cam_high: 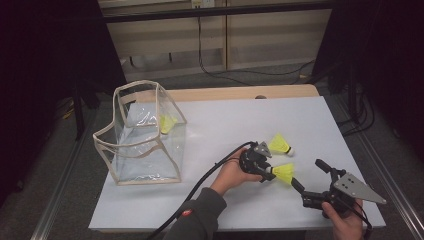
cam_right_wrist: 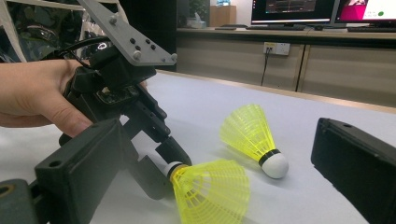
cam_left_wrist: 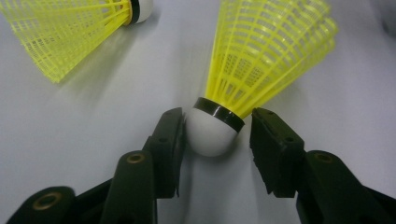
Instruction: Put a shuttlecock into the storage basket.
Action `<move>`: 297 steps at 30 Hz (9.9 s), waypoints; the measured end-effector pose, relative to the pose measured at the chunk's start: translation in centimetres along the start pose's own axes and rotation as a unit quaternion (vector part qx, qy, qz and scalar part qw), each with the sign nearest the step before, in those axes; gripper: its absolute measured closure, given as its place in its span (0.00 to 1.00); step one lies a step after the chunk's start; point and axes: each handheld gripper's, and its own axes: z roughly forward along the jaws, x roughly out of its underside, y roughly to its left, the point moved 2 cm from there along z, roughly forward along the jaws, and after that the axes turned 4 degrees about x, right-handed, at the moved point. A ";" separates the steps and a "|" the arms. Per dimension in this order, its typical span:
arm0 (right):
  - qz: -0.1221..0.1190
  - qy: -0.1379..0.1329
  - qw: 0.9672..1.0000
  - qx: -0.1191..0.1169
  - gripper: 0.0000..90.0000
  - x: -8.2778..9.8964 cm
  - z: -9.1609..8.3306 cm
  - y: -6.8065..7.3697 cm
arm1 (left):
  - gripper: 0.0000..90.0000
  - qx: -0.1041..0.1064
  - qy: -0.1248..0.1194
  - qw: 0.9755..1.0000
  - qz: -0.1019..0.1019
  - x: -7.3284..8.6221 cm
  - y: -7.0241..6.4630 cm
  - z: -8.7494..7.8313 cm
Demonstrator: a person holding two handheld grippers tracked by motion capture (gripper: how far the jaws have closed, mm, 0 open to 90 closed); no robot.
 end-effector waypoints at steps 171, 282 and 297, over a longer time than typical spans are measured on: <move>-0.002 -0.001 1.000 -0.003 0.02 -0.1 0.1 0.3 | 0.70 -0.075 -0.014 0.982 -0.174 -3.7 -0.7 -21.0; -0.002 -0.004 1.000 -0.004 0.02 -0.2 0.1 0.3 | 0.70 -0.138 -0.036 0.960 -0.242 -3.5 -0.2 -30.1; -0.002 -0.004 1.000 -0.003 0.02 -0.2 0.1 0.3 | 0.70 -0.148 -0.041 0.957 -0.246 -3.5 0.0 -31.1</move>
